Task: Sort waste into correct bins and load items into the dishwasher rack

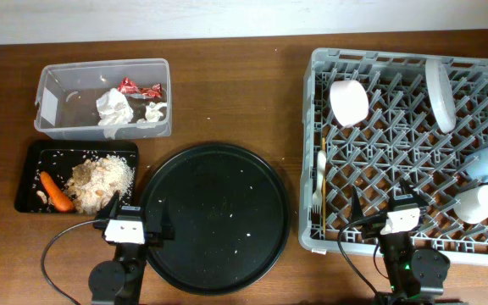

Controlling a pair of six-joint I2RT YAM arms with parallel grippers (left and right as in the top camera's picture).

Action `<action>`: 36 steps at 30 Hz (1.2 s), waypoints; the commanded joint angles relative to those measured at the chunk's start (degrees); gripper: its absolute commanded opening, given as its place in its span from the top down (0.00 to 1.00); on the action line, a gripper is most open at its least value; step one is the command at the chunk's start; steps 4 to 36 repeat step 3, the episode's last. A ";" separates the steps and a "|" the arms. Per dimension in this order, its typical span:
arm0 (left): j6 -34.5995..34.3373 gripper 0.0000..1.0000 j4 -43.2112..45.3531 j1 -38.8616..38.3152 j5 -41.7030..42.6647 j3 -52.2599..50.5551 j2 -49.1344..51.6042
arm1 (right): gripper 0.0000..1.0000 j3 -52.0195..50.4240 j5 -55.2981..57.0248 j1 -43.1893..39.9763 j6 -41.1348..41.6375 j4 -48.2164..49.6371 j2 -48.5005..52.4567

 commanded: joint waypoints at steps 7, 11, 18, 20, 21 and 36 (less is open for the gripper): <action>1.09 0.01 -0.09 0.15 0.85 -0.31 -0.33 | 0.02 -0.26 -0.55 0.35 -0.35 -0.39 -0.37; 1.09 0.01 -0.09 0.15 0.85 -0.31 -0.33 | 0.02 -0.26 -0.55 0.35 -0.35 -0.39 -0.37; 1.09 0.01 -0.09 0.15 0.85 -0.31 -0.33 | 0.02 -0.26 -0.55 0.35 -0.35 -0.39 -0.37; 1.09 0.01 -0.09 0.15 0.85 -0.31 -0.33 | 0.02 -0.26 -0.55 0.35 -0.35 -0.39 -0.37; 1.09 0.01 -0.09 0.15 0.85 -0.31 -0.33 | 0.02 -0.26 -0.55 0.35 -0.35 -0.39 -0.37; 1.09 0.01 -0.09 0.15 0.85 -0.31 -0.33 | 0.02 -0.26 -0.55 0.35 -0.35 -0.39 -0.37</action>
